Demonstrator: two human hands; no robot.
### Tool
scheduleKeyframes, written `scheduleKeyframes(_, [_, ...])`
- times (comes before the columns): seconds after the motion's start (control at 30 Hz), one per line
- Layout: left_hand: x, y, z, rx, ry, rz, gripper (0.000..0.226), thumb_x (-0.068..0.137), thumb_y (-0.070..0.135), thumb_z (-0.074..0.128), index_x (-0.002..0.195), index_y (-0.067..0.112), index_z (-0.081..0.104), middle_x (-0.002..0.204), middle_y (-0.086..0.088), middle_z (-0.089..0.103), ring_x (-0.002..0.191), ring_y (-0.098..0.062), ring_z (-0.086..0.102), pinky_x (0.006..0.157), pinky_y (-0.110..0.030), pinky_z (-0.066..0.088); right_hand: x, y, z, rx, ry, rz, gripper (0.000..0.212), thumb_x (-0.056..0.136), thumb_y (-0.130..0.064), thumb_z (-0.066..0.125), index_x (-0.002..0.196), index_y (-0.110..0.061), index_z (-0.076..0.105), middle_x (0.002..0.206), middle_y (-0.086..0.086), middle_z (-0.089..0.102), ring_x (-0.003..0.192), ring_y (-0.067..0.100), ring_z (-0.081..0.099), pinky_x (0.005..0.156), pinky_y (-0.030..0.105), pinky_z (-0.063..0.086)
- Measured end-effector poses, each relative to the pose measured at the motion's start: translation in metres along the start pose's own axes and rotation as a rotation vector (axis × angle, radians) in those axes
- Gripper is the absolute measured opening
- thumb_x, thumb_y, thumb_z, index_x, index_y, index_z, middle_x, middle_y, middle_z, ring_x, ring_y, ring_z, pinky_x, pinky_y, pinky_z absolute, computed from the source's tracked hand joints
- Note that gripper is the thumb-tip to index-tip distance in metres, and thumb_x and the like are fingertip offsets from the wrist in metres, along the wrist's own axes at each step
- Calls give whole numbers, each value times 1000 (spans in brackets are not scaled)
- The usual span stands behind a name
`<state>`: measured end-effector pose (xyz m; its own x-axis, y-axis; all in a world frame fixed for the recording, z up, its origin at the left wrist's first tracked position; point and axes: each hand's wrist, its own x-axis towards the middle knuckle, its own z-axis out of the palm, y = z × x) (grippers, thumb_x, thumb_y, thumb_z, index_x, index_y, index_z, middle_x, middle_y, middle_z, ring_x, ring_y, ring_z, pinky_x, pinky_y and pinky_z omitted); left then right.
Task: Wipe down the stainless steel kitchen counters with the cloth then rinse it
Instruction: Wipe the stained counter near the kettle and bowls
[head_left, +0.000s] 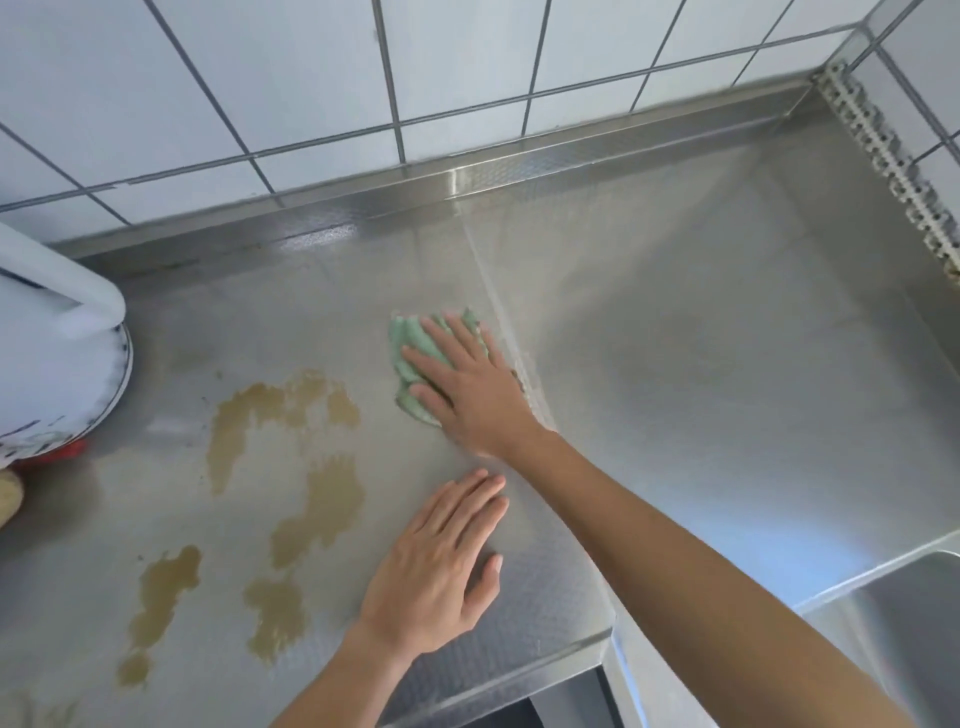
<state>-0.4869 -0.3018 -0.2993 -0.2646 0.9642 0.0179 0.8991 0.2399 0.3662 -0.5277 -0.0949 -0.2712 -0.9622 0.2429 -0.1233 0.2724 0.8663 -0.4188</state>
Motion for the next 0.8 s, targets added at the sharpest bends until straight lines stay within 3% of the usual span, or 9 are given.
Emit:
scheduleKeyframes(0.07, [1, 0, 0, 4, -2, 2, 56, 101, 38, 56, 151, 12, 53, 170, -1, 37, 162, -16, 23, 130, -39, 25, -30, 19, -3, -12, -84, -153, 49, 105, -44, 49, 151, -28, 48, 167, 3, 26, 157, 27, 13, 128, 48, 4])
scheduleKeyframes(0.13, [1, 0, 0, 10, -1, 1, 56, 102, 39, 55, 151, 13, 53, 169, -1, 37, 162, -16, 24, 131, -39, 22, -48, 52, -17, -49, -128, -173, 50, 104, -43, 51, 150, -25, 49, 166, 7, 27, 156, 31, 16, 127, 52, 10])
scheduleKeyframes(0.23, [0, -1, -1, 14, -2, 2, 55, 103, 40, 52, 151, 13, 53, 169, 0, 38, 162, -16, 22, 131, -39, 21, -61, 107, -45, -43, -61, 46, 49, 104, -41, 47, 149, -21, 50, 165, 12, 29, 155, 36, 19, 123, 59, 18])
scheduleKeyframes(0.33, [0, -1, 0, 10, 6, 4, 55, 103, 40, 52, 151, 13, 53, 168, -1, 39, 162, -16, 22, 132, -38, 20, -49, 140, -62, -35, 44, 324, 49, 106, -37, 49, 153, -26, 43, 168, 8, 21, 157, 31, 11, 125, 56, 11])
scheduleKeyframes(0.43, [0, -1, 0, -1, 15, 8, 54, 103, 39, 52, 151, 13, 53, 168, 0, 39, 162, -17, 24, 130, -39, 23, -4, 125, -58, -43, 186, 594, 49, 109, -41, 37, 156, -29, 38, 170, 6, 17, 158, 28, 5, 126, 50, 3])
scheduleKeyframes(0.5, [1, -2, 0, -4, 15, 11, 55, 103, 39, 52, 151, 13, 52, 168, 0, 38, 162, -17, 24, 129, -40, 26, 29, 98, -50, -58, 222, 670, 51, 109, -44, 27, 159, -31, 30, 171, 5, 10, 158, 27, 0, 127, 50, -1])
scheduleKeyframes(0.57, [0, -2, 1, 1, 13, 10, 56, 103, 39, 53, 152, 13, 51, 169, 0, 37, 162, -17, 23, 129, -40, 26, 46, 65, -36, -93, 177, 551, 52, 109, -45, 23, 160, -32, 23, 172, 4, 5, 158, 27, -3, 127, 52, -1])
scheduleKeyframes(0.67, [0, -1, 3, 0, 7, 13, 56, 102, 38, 54, 152, 13, 51, 170, 1, 34, 162, -17, 23, 130, -39, 24, 18, 32, -15, -55, 99, 206, 49, 109, -44, 33, 156, -31, 38, 170, 4, 17, 158, 28, 5, 127, 52, 6])
scheduleKeyframes(0.8, [1, -3, 2, -1, 9, 18, 55, 100, 39, 56, 150, 14, 55, 171, 2, 34, 161, -18, 25, 131, -37, 21, -64, 65, -17, -140, -14, -23, 50, 108, -47, 31, 152, -29, 46, 167, 3, 26, 157, 25, 13, 127, 49, 14])
